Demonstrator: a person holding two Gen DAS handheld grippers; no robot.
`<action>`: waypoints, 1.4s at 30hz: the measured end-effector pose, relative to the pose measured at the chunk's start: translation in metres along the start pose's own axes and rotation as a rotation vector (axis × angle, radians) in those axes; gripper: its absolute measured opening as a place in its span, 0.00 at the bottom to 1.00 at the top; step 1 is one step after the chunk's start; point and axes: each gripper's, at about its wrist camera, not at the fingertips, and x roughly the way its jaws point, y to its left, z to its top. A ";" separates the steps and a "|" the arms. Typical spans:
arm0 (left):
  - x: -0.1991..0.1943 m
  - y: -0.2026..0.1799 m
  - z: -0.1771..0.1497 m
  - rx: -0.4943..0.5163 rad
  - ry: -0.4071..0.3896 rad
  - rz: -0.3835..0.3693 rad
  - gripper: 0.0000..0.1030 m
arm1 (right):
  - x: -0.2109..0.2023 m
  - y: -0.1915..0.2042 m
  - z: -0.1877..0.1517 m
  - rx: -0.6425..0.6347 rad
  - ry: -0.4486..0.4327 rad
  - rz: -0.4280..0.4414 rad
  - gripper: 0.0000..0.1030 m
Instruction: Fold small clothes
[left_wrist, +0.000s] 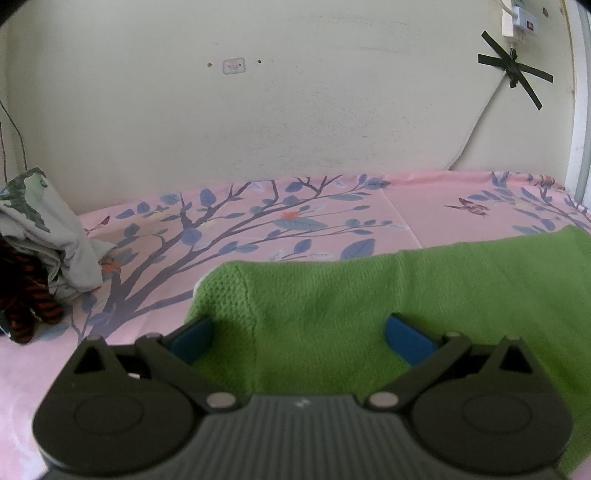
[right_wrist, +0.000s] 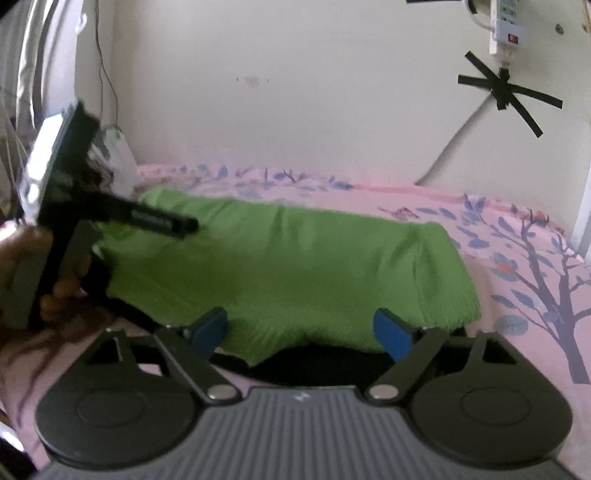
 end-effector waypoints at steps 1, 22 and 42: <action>0.000 0.000 0.000 0.001 -0.001 0.002 1.00 | -0.002 -0.004 0.004 0.020 -0.018 0.001 0.70; 0.000 0.001 0.000 0.009 -0.004 0.008 1.00 | 0.037 -0.036 0.007 0.005 0.061 -0.213 0.63; -0.001 0.001 0.000 0.008 -0.004 0.007 1.00 | -0.029 -0.116 -0.015 0.543 -0.037 -0.093 0.85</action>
